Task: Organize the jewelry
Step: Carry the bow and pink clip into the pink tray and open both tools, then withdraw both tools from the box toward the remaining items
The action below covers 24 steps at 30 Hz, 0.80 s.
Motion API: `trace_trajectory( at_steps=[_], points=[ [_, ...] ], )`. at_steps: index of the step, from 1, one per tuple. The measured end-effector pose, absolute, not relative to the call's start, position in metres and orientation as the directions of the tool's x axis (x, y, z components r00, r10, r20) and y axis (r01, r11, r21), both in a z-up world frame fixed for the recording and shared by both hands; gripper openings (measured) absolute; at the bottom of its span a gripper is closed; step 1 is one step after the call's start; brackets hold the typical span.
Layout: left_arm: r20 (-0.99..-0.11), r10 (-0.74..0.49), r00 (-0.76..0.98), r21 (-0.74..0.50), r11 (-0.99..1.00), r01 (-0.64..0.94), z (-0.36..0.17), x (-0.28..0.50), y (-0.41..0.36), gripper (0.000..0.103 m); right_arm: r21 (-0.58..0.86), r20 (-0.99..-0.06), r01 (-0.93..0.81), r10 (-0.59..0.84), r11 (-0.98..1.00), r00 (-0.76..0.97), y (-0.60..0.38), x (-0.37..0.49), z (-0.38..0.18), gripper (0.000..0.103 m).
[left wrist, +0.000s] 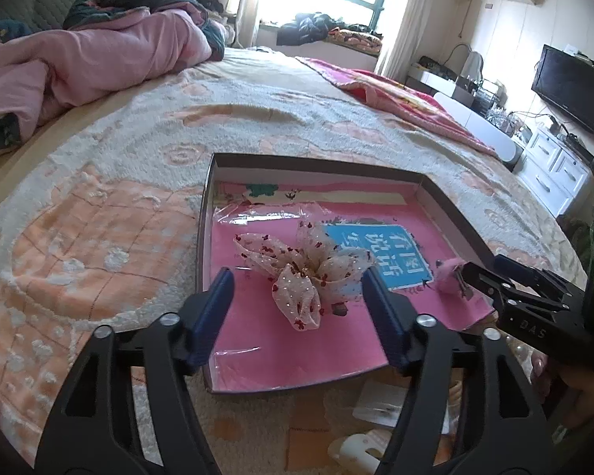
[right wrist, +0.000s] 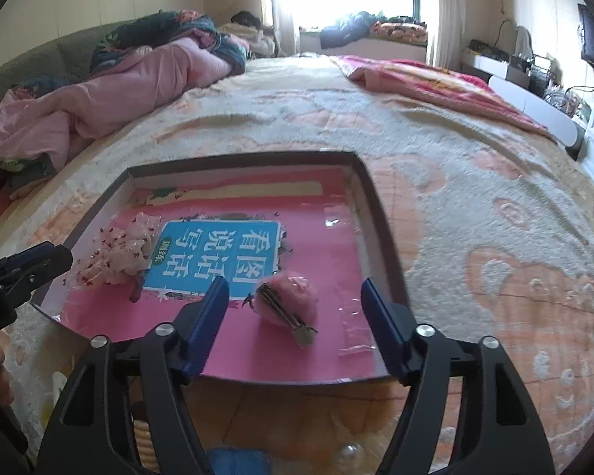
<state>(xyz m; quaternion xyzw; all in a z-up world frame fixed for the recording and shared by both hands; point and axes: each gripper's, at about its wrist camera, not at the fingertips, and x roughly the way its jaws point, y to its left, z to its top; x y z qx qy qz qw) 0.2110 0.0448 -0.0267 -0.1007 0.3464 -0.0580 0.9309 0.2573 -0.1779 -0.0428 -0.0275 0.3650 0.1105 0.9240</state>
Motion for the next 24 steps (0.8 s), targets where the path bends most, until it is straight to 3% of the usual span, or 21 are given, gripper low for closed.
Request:
trace_trajectory(
  at_steps=[6,8,15,24],
  points=[
    [-0.595,-0.177,0.784,-0.233,0.972,0.042,-0.020,0.194,0.042,0.087,0.029,-0.613,-0.188,0.166,0.982,0.772,-0.192,0.231,-0.027,0.084],
    [-0.584,-0.171,0.793,-0.232,0.972,0.039,-0.018,0.190,0.043,0.091,0.016,-0.593,-0.184,0.158,0.983,0.790,-0.193,0.223,-0.023,0.086],
    [-0.554,-0.170,0.815,-0.240,0.970,0.039,-0.010,0.173,0.044,0.091,-0.022,-0.523,-0.199,0.158,0.980,0.838,-0.198,0.188,-0.011,0.089],
    [-0.516,-0.162,0.841,-0.225,0.973,0.049,0.002,0.147,0.044,0.091,-0.027,-0.504,-0.218,0.175,0.976,0.846,-0.202,0.153,-0.005,0.090]
  ],
)
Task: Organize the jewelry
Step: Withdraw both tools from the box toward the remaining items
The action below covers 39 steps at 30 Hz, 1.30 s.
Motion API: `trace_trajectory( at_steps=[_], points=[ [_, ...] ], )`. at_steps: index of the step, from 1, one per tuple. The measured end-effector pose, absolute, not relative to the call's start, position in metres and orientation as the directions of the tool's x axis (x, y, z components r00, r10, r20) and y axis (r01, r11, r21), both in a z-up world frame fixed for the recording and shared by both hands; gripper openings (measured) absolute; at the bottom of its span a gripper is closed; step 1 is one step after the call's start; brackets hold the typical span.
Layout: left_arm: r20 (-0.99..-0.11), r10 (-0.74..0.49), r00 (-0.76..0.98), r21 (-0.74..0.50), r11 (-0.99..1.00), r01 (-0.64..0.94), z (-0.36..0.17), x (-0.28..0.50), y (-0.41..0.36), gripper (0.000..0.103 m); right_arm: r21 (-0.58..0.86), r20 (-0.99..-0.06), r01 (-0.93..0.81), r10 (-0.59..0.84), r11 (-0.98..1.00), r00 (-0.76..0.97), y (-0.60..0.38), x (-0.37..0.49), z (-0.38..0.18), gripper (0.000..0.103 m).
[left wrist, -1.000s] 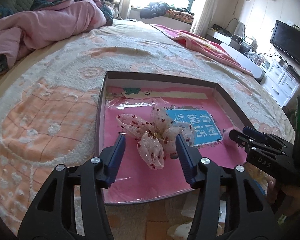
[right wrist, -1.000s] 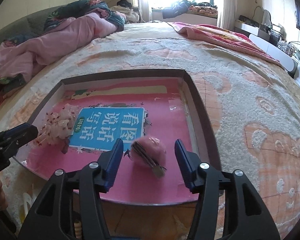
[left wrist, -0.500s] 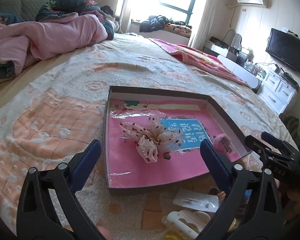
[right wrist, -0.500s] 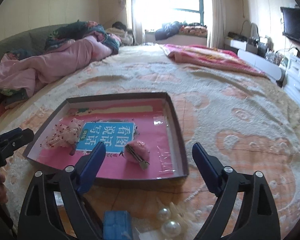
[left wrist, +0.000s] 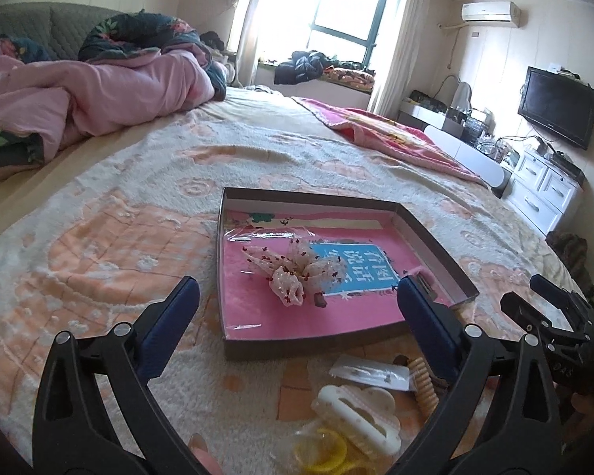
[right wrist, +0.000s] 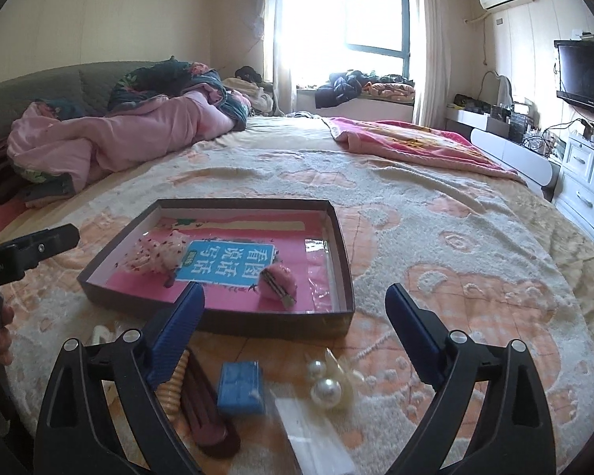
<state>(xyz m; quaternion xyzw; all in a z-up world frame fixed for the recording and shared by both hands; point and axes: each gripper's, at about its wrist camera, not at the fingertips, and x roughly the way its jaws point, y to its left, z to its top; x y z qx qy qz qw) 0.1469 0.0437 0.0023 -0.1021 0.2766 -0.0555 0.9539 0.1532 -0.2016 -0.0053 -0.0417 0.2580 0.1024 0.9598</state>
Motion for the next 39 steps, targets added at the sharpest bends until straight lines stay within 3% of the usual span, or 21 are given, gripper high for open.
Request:
trace_trajectory(
  at_steps=[15,39],
  points=[
    [-0.476,-0.194,0.858,-0.176,0.977,0.123,0.007,0.113,0.032,0.092,-0.013,-0.498,-0.233,0.195,0.972,0.845,-0.211,0.113,-0.003,0.090],
    [-0.615,-0.264,0.743,-0.083,0.959,0.272,-0.048,0.110,-0.006,0.092,0.016,-0.602,-0.215,0.181,0.976,0.778,-0.229,0.089,-0.046,0.087]
  ],
)
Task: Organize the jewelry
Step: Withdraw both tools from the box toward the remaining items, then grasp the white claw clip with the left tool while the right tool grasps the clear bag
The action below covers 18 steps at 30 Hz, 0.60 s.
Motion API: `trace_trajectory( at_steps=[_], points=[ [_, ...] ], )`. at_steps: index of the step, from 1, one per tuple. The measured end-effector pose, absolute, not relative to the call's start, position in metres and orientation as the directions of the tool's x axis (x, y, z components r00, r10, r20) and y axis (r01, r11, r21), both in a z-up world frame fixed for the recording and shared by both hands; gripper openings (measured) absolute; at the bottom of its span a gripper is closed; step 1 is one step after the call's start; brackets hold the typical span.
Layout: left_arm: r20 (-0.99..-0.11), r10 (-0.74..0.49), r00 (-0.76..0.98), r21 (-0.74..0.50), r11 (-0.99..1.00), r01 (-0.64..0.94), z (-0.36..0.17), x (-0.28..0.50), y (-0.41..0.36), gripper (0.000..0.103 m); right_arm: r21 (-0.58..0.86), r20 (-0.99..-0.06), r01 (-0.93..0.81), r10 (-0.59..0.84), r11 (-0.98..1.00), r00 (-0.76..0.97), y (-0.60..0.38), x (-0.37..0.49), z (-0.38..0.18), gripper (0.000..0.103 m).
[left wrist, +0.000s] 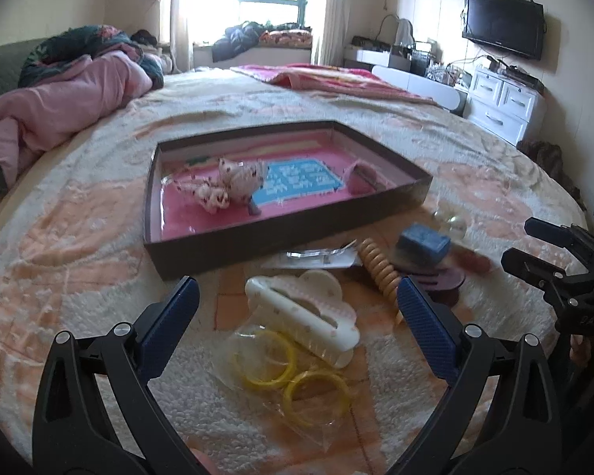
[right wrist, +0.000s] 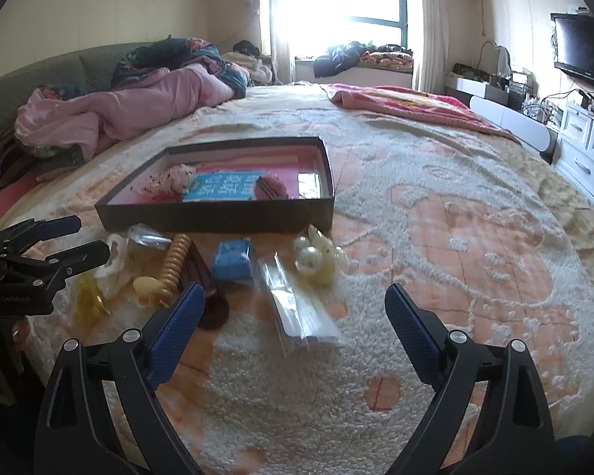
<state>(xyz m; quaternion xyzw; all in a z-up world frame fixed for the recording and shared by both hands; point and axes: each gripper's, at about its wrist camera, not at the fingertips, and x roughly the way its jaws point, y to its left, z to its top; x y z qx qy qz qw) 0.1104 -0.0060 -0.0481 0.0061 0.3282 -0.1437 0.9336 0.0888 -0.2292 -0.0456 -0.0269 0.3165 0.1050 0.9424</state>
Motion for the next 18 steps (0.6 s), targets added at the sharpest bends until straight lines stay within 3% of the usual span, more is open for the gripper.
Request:
trace_trajectory(
  at_steps=[7,18],
  points=[
    [-0.657,-0.255,0.709,-0.067,0.957,0.282,-0.068,0.125,-0.003,0.092,0.000,-0.628,-0.215,0.167,0.977,0.760,-0.228,0.105,-0.058,0.082],
    [-0.680,-0.298,0.670,-0.102,0.943,0.316,-0.076,0.142,0.003,0.091,0.039,-0.711,-0.208,0.173,0.977,0.681,-0.230,0.133,-0.084,0.060]
  ],
)
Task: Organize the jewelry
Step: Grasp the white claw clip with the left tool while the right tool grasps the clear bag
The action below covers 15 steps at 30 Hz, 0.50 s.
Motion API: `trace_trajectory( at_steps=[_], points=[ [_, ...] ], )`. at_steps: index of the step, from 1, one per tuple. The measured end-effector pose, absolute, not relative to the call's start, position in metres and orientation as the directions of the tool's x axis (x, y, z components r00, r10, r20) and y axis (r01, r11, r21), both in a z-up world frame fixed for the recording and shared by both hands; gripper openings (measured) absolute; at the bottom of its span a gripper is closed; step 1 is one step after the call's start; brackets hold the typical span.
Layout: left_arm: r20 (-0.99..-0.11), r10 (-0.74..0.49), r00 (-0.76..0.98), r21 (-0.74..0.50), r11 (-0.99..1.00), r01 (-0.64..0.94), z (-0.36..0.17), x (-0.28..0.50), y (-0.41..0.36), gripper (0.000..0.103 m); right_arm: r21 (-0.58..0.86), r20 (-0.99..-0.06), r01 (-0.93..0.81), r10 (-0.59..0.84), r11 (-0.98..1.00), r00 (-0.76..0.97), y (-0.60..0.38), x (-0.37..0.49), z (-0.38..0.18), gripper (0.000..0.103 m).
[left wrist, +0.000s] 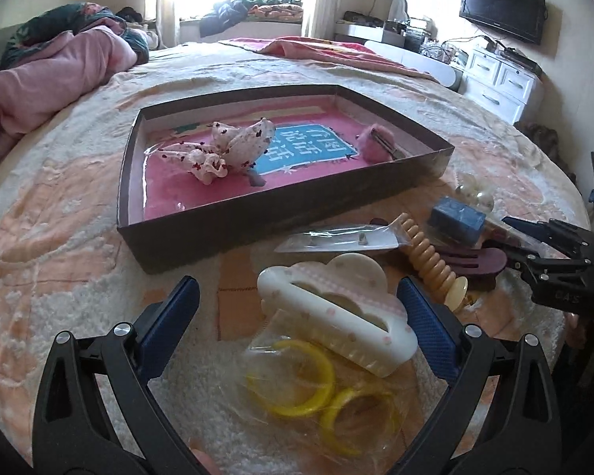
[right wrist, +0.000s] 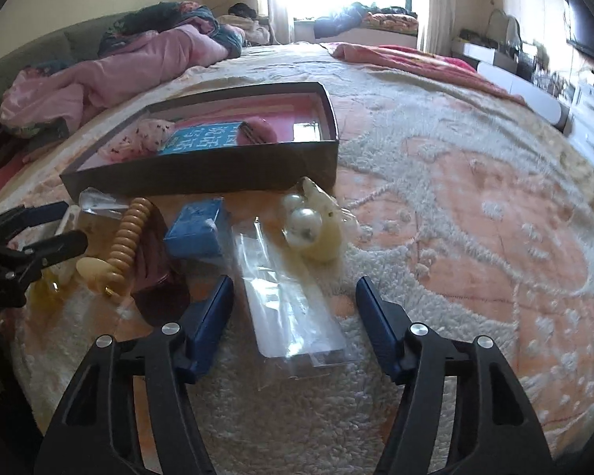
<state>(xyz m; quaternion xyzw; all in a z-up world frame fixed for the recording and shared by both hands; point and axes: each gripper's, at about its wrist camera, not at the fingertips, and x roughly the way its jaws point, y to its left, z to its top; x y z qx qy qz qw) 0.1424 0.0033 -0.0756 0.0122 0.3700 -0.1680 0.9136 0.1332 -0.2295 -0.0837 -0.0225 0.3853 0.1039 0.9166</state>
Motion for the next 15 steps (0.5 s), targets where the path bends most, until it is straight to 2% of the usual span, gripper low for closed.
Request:
trace_trajectory(
  at_steps=[4,6,9,15],
  points=[
    [-0.692,-0.327,0.644,-0.115,0.930,0.348,-0.077,0.143,-0.002,0.076,0.038,-0.709,-0.218,0.180,0.975,0.682,-0.229,0.132,-0.084,0.050],
    [-0.694,-0.330,0.640,-0.107,0.926,0.362,-0.077,0.142,-0.006,0.059,0.027,-0.706,-0.227,0.179,0.974,0.686,-0.227,0.130,-0.083,0.044],
    [-0.701,-0.320,0.637,-0.086,0.925,0.370,-0.077,0.142,-0.011,0.059,0.008,-0.701,-0.239,0.176,0.971,0.692,-0.225,0.127,-0.083,0.039],
    [-0.686,-0.322,0.652,-0.091,0.927,0.363,-0.069,0.136,-0.012,0.058,0.021,-0.688,-0.238,0.187,0.971,0.701,-0.230,0.120,-0.078,0.034]
  ],
)
